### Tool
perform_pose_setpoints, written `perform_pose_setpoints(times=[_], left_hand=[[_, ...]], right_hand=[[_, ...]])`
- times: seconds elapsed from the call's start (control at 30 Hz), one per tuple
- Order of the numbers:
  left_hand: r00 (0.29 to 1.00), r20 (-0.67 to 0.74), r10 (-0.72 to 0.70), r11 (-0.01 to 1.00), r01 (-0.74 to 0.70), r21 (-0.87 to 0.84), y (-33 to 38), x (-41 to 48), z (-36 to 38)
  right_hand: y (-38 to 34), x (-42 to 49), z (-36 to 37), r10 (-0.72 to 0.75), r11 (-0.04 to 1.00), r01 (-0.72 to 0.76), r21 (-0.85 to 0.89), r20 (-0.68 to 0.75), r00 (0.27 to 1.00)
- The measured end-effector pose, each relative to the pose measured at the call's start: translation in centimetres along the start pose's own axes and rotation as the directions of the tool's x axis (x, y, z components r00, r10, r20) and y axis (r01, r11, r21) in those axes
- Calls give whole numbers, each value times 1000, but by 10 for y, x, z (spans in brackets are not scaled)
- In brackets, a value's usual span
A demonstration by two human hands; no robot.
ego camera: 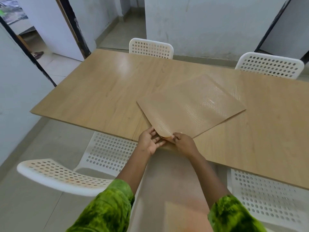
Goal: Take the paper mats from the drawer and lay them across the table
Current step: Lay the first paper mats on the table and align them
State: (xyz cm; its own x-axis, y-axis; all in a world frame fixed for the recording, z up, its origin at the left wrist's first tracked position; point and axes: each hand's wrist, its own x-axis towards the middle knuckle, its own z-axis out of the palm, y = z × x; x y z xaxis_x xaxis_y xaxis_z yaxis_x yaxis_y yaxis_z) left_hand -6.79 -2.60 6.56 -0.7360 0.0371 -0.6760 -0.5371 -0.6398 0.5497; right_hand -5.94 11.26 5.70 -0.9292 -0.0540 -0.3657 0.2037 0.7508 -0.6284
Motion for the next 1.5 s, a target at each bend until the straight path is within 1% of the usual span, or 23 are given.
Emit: perform_pose_setpoints(times=[0.07,0.2,0.33,0.43,0.6,0.67,0.83,1.03,1.13,1.17,1.2,1.23,1.27,1.3,1.33,1.37,1.4,1.43,1.47,1.5], left_hand=[[1000,0,-9,1000,9,5,-3,-1,0],[999,-33,15,997,-13,71,-5,0,1],[998,-50,37,996,-33,77,-5,0,3],[999,-45,28,996,-24,86,-4,-1,4],[999,-42,28,992,-23,126,-3,-2,5],[999,-40,35,991,-30,127,-2,-2,5],[999,-34,27,992,-22,126,-2,-4,3],[999,-43,15,992,-10,124,-1,-2,2],[997,-76,30,989,-18,149,-3,2,0],[995,-95,38,984,-20,179,-3,1,2],[990,-124,74,970,-43,238,-5,3,4],[975,-165,148,934,-83,348,-6,7,7],[947,-198,252,852,-120,510,-6,11,10],[921,-199,334,749,-132,649,-5,14,13],[914,-173,366,688,-141,711,-4,15,18],[931,-137,339,690,-147,709,-3,16,23],[956,-116,271,753,-135,644,0,20,28],[970,-124,209,834,-110,541,3,21,33],[969,-153,196,888,-108,448,5,24,37],[954,-198,225,908,-133,397,8,25,41]], right_hand=[[-1,1,2,13,1000,-13,6,-5,1000],[-5,0,3,13,1000,-14,-19,-25,1000],[-9,-4,4,14,999,-17,-47,-56,998],[-9,-7,4,16,999,-18,-35,-41,999],[-12,-7,7,-23,996,18,-89,-65,998],[-12,-7,7,-38,993,31,-112,-59,998],[-10,-6,0,-52,993,50,-106,-16,999],[-11,-6,0,-98,976,91,-200,-27,995],[-8,-6,8,-152,929,114,-351,-83,985],[-6,-6,12,-183,903,125,-410,-106,977],[-5,-7,14,-212,884,133,-449,-132,968],[-4,-8,15,-230,876,136,-463,-153,961],[-3,-8,15,-243,878,141,-458,-173,955],[-3,-9,14,-251,886,146,-439,-191,949],[-2,-9,14,-255,900,152,-409,-210,944],[-3,-10,12,-252,914,153,-375,-230,940],[-4,-10,10,-251,924,156,-350,-245,937],[-5,-10,8,-254,931,163,-328,-256,933],[-5,-10,7,-259,938,173,-301,-274,926],[-6,-10,4,-256,947,177,-269,-295,920]])
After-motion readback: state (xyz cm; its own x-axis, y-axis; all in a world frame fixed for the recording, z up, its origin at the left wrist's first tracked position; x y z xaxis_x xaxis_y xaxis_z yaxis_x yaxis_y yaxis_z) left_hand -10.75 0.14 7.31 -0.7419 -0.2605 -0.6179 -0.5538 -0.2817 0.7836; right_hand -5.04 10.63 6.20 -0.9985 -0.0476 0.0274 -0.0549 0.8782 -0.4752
